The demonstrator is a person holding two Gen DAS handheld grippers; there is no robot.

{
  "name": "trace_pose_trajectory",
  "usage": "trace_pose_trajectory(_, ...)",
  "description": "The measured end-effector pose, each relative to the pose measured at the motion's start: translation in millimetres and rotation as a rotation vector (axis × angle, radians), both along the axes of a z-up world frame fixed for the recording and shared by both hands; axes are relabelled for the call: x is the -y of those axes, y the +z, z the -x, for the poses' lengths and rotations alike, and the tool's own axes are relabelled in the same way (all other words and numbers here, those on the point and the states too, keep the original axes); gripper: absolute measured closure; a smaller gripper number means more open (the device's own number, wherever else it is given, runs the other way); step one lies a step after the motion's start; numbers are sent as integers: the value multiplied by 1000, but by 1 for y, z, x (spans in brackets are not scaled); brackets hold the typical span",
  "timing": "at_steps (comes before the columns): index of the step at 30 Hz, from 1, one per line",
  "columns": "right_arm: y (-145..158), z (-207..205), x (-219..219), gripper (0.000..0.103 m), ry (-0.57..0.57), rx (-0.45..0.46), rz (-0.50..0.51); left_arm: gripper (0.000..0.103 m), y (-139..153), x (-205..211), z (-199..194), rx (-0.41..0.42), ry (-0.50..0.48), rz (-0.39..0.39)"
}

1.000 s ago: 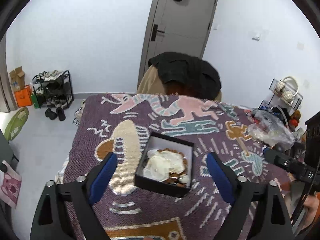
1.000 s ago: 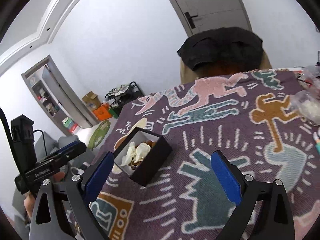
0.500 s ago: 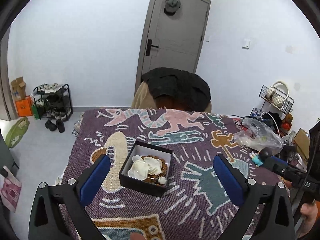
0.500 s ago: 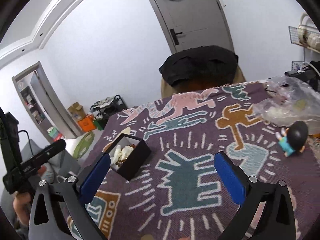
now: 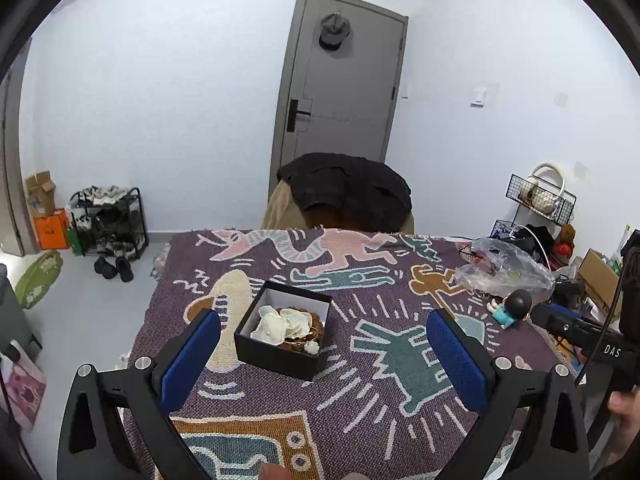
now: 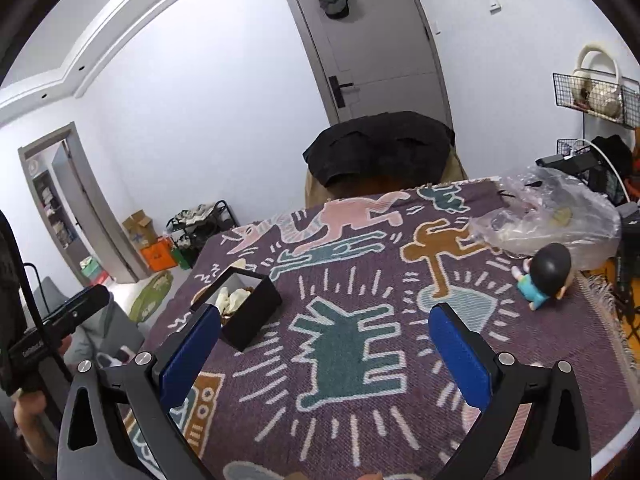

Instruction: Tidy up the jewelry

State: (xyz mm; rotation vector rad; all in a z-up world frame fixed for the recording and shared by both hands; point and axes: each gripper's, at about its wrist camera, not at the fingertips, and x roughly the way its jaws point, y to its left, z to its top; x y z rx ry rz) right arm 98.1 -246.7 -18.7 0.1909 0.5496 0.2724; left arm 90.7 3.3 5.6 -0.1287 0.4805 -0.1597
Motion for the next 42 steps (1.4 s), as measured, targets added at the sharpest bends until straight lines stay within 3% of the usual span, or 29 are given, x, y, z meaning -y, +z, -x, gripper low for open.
trace_pose_trajectory(5,-1,11,7,0,13,3,53,0,-3,2,14,31,12,-29)
trace_pose_trajectory(12,-3,29,12,0,57,15,70,0,-21,-2,33,13,50,-69)
trace_pose_trajectory(19,-6,43,16,0,54,39,75,0,-38,-16,52,12,89,-59)
trace_pose_trajectory(28,-9,47,6,0,73,49,97,0,-29,-31,66,70,140,-60)
trace_pose_trajectory(42,-16,46,-5,0,120,32,94,0,-27,-39,70,62,141,-52)
